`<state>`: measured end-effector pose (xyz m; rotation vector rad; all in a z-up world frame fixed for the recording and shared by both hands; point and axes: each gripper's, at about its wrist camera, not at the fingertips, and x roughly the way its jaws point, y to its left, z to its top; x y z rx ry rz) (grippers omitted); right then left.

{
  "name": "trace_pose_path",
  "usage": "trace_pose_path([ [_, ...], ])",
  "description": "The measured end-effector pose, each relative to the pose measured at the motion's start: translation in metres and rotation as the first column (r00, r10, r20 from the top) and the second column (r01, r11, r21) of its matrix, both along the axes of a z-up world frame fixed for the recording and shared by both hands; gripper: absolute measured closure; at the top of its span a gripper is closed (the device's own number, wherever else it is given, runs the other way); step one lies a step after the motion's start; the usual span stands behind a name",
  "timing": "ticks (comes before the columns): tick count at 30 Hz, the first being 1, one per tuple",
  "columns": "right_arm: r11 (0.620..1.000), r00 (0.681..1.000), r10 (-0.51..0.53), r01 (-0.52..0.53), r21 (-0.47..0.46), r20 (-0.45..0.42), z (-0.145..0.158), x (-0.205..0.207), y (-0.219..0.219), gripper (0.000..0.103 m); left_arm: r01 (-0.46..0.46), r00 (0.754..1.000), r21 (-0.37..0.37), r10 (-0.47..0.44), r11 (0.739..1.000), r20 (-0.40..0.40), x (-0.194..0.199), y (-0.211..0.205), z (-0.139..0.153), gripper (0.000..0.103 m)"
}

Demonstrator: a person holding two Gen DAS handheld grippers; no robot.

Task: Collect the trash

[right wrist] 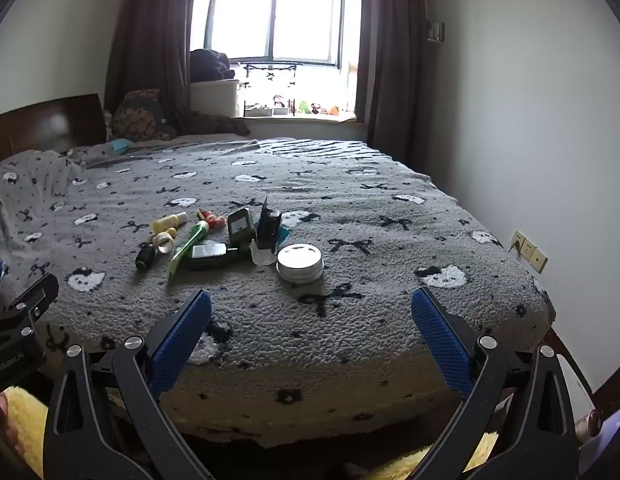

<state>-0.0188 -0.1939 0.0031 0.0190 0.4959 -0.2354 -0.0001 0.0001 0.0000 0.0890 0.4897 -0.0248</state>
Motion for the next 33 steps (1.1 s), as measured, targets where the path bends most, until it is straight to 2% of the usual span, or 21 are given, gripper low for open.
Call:
trace_pose_path([
  [33,1.000,1.000,0.004,-0.004,0.001,0.002,-0.0003,-0.0004,0.0002,0.003,-0.003,1.000,0.000,0.003,1.000,0.004,-0.0004,0.0015,0.0040,0.008],
])
